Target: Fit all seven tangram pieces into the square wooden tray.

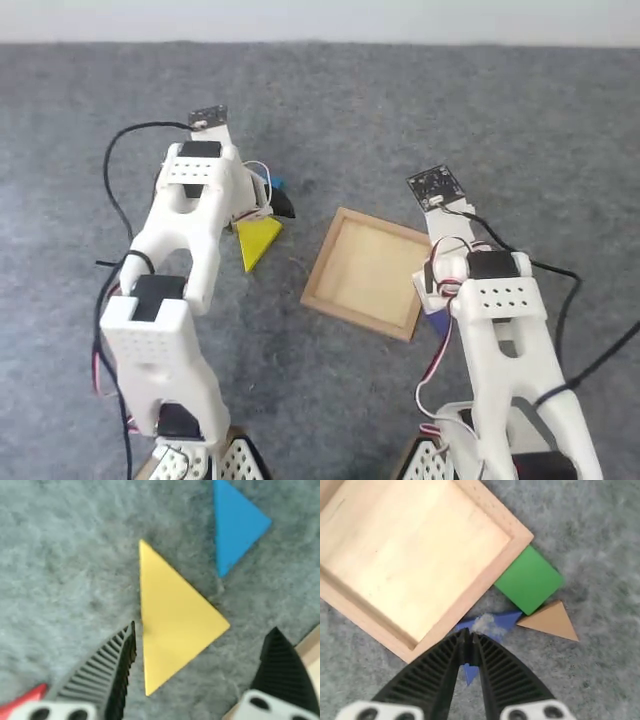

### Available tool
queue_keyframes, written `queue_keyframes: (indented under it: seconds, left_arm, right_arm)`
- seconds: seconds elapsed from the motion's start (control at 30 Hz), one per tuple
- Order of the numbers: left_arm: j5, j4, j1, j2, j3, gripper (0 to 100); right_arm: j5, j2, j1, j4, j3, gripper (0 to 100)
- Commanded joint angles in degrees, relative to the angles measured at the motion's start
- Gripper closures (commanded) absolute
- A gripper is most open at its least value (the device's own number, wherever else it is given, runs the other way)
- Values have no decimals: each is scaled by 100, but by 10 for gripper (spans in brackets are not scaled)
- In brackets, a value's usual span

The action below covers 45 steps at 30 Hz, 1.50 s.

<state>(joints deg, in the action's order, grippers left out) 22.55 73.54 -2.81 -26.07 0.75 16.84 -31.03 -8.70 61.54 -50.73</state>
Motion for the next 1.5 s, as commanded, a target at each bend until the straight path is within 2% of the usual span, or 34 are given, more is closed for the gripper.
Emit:
queue_keyframes:
  seconds: [0.0, 0.27, 0.37, 0.7, 1.47]
  left_arm:
    - [-53, 105, 44, -44, -277, 622]
    - [18, 105, 79, -360, -259, 645]
    - [369, 132, 105, -686, -549, 652]
    - [545, 633, 105, -1231, -1279, 655]
    - [378, 862, 202, -1292, -1288, 747]
  right_arm:
    - [70, -224, -57, -84, 18, 988]
    - [70, -224, -57, -84, 18, 988]
    - [70, -251, -57, -84, 18, 987]
    - [70, -259, -57, -84, 18, 987]
    - [62, -277, -57, -66, 18, 987]
